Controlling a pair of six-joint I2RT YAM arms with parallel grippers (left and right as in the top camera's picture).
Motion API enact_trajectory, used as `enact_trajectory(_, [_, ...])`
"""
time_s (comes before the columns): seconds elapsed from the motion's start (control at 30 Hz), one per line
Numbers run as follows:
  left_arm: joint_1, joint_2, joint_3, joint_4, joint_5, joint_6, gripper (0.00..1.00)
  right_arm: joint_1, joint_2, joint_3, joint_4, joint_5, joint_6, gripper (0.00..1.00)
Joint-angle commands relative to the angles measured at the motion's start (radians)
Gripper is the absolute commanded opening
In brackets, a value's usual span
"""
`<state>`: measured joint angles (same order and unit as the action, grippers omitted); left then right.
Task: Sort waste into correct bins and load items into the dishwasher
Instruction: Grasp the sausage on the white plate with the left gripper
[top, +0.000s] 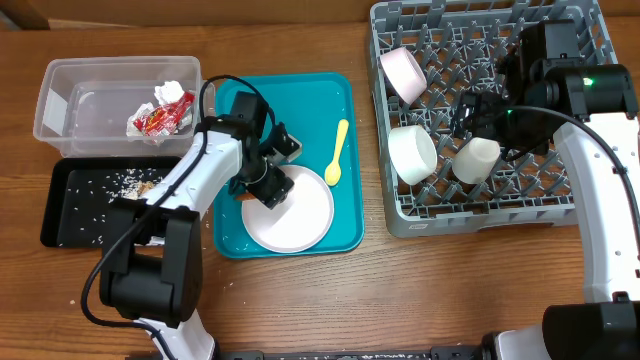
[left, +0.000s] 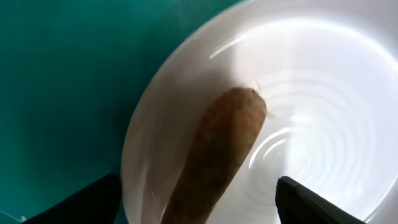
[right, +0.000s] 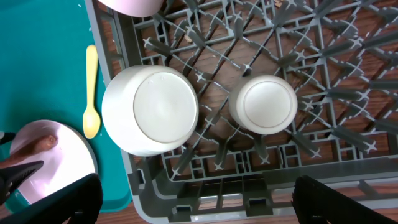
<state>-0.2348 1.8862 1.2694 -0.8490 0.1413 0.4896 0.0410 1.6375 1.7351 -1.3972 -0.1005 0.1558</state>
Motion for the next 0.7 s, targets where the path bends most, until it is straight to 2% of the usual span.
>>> enact_trajectory(0.0, [-0.015, 0.006, 0.014, -0.021, -0.019, 0.027, 0.76, 0.003, -0.005, 0.005, 0.007, -0.006, -0.008, 1.00])
enact_trajectory(0.13, [-0.014, 0.006, 0.018, 0.016, -0.098, 0.011, 0.79, 0.003, -0.005, 0.005, 0.011, -0.006, -0.007, 1.00])
enact_trajectory(0.3, [-0.015, 0.006, 0.050, 0.032, -0.101, 0.003, 0.77, 0.003, -0.005, 0.005, 0.009, -0.006, -0.007, 1.00])
enact_trajectory(0.4, [-0.017, -0.003, 0.096, -0.025, -0.080, 0.004, 0.70, 0.003, -0.005, 0.005, 0.006, -0.006, -0.007, 1.00])
enact_trajectory(0.5, [-0.036, -0.011, 0.150, -0.119, -0.035, 0.021, 0.72, 0.003, -0.005, 0.005, 0.006, -0.006, -0.007, 1.00])
enact_trajectory(0.67, [-0.067, -0.010, 0.107, -0.128, -0.032, 0.050, 0.76, 0.003, -0.005, 0.005, 0.002, -0.006, -0.007, 1.00])
